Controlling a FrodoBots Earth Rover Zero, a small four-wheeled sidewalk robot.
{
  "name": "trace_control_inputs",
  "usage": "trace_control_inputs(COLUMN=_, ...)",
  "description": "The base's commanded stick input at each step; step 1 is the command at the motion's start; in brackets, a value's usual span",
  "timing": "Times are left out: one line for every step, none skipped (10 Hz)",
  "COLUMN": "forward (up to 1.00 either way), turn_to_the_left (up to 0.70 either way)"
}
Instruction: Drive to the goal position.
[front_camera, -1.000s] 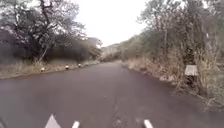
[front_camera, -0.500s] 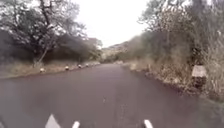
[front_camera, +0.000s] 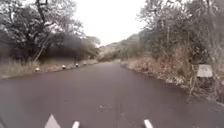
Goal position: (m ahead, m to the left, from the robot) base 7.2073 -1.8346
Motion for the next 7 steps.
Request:
trace_control_inputs(forward=0.5, turn_to_the_left=0.0)
trace_control_inputs(forward=0.5, turn_to_the_left=0.0)
trace_control_inputs(forward=0.5, turn_to_the_left=0.0)
trace_control_inputs(forward=0.5, turn_to_the_left=0.0)
trace_control_inputs(forward=0.5, turn_to_the_left=0.0)
trace_control_inputs(forward=0.5, turn_to_the_left=0.0)
trace_control_inputs(forward=0.5, turn_to_the_left=0.0)
